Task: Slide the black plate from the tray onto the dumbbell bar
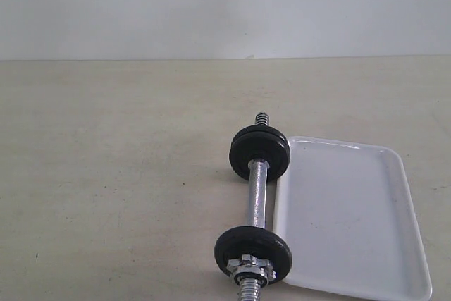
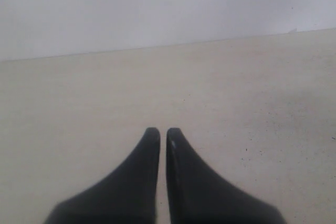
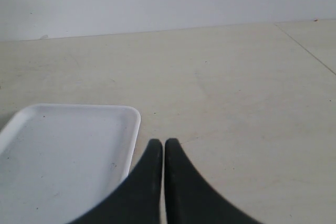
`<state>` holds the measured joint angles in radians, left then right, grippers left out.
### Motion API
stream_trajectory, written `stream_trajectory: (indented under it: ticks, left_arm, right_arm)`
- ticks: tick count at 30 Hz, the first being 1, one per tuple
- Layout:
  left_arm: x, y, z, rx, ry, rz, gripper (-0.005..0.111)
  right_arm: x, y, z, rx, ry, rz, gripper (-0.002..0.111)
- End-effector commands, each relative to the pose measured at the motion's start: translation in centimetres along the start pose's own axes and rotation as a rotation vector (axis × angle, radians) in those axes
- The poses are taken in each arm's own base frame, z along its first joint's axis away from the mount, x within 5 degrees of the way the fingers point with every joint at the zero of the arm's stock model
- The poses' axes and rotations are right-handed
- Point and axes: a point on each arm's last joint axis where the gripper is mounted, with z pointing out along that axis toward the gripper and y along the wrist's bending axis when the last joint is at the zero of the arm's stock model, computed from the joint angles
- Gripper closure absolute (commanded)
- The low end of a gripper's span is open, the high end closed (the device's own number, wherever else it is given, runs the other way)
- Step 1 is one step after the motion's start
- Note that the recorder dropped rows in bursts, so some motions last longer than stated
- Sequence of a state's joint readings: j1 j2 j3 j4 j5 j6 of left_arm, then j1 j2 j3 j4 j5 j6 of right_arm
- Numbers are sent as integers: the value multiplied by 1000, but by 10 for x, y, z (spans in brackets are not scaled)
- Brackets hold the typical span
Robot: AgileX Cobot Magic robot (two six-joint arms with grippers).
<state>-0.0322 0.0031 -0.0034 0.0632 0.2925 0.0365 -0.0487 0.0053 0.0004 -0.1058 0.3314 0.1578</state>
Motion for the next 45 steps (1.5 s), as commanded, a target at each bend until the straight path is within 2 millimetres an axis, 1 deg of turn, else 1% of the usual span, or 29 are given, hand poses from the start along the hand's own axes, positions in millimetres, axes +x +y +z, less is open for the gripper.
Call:
stream_trajectory:
  ticks: [1, 11, 16, 29, 38, 45]
  left_arm:
    - [1, 0, 0, -3, 4, -2, 102]
    - [1, 0, 0, -5, 4, -2, 102]
    - [2, 3, 0, -46, 8, -11, 102]
    - [2, 4, 0, -78, 11, -17, 102]
    - [2, 4, 0, -78, 11, -17, 102]
    - [2, 4, 0, -78, 11, -17, 102]
  right_arm:
    - [-1, 0, 0, 2, -16, -8, 109]
    - [-1, 0, 0, 2, -16, -8, 109]
    - [-1, 0, 0, 2, -16, -8, 109]
    - [-1, 0, 0, 1, -16, -9, 109]
    - [-1, 4, -1, -80, -12, -28, 109]
    - [-1, 4, -1, -79, -12, -26, 109]
